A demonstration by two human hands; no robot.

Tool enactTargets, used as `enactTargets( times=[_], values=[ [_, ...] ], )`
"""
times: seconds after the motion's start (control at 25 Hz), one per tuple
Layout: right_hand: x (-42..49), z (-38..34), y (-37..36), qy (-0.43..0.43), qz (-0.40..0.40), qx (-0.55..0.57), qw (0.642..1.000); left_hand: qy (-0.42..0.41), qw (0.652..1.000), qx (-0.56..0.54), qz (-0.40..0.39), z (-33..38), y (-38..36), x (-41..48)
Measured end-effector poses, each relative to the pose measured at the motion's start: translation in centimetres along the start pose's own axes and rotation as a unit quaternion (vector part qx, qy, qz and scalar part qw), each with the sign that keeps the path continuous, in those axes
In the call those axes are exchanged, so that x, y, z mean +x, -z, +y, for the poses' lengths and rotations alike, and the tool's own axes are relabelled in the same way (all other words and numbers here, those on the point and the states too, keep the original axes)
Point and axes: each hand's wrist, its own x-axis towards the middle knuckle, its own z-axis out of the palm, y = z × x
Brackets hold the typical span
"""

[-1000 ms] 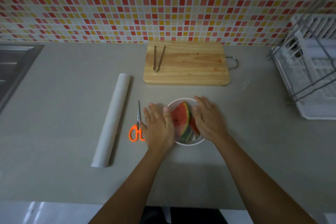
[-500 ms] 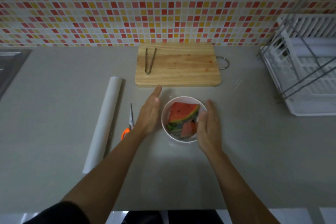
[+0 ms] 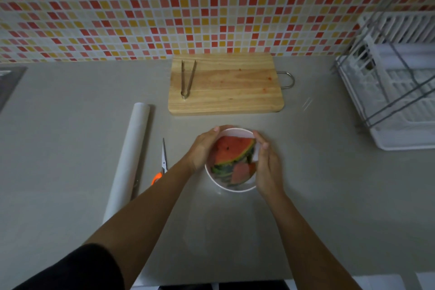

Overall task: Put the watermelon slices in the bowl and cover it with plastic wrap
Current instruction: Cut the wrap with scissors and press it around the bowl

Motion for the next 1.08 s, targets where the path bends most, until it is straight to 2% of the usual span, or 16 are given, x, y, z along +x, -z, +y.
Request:
enactTargets(
  times=[0.16,0.4,0.52,0.64,0.8,1.08],
  values=[
    [0.0,0.1,-0.2,-0.011,0.012,-0.010,1.000,0.076,0.994,-0.071,0.016,0.1,-0.5,0.1],
    [0.0,0.0,-0.3,-0.030,0.017,-0.023,0.999,0.126,0.990,-0.049,0.037,1.1,-1.5,-0.3],
    [0.0,-0.2,-0.3,-0.070,0.043,-0.006,0.997,0.137,0.989,-0.011,0.048,1.9,-2.2,-0.3],
    [0.3,-0.2,-0.1,-0.107,0.065,0.011,0.992,0.148,0.984,0.074,0.071,2.8,-2.7,-0.2],
    [0.3,-0.2,0.1,-0.123,0.074,0.008,0.990,0.181,0.978,0.074,0.077,3.4,-3.1,0.0],
    [0.4,0.0,-0.1,-0.141,0.065,0.011,0.988,0.221,0.961,0.138,0.090,3.9,-3.2,0.3]
  ],
)
